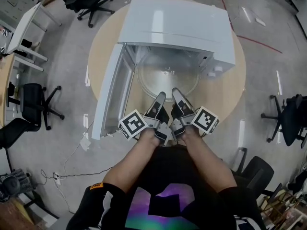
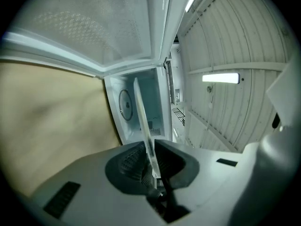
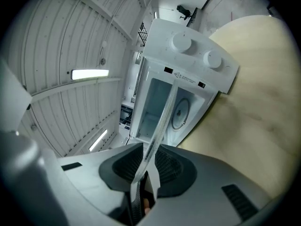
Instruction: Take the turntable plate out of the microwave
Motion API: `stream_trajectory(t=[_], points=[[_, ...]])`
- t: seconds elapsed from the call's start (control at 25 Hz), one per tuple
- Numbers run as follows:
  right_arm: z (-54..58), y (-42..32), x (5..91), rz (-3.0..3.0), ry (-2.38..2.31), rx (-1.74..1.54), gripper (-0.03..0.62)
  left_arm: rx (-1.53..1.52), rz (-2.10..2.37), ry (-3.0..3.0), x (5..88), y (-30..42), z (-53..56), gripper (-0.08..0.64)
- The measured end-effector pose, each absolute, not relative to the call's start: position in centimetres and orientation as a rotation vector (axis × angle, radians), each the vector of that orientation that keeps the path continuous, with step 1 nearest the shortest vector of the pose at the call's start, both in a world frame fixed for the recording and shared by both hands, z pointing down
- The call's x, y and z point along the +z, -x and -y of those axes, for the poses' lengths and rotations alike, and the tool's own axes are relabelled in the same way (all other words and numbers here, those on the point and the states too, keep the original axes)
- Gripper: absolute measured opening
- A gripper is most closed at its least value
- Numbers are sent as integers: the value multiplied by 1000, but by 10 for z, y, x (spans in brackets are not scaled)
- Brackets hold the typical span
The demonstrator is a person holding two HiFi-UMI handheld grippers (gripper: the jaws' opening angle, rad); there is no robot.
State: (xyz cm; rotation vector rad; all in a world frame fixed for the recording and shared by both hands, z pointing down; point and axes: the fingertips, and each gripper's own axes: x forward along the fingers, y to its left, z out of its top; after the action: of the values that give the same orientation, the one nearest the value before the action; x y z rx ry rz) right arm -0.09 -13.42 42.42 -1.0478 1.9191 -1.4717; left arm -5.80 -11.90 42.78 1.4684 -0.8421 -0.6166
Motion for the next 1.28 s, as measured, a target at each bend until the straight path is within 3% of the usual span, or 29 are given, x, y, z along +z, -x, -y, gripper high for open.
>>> stream_trajectory(t=[0.32,1.28], points=[[54,-39,440,-1945,1062,-1502,77,-610,878,-1462,436,21,39,92],[-2,-60,507,-1973,1107,-1630,78,-590,914,-1381,499,2,-18,94]])
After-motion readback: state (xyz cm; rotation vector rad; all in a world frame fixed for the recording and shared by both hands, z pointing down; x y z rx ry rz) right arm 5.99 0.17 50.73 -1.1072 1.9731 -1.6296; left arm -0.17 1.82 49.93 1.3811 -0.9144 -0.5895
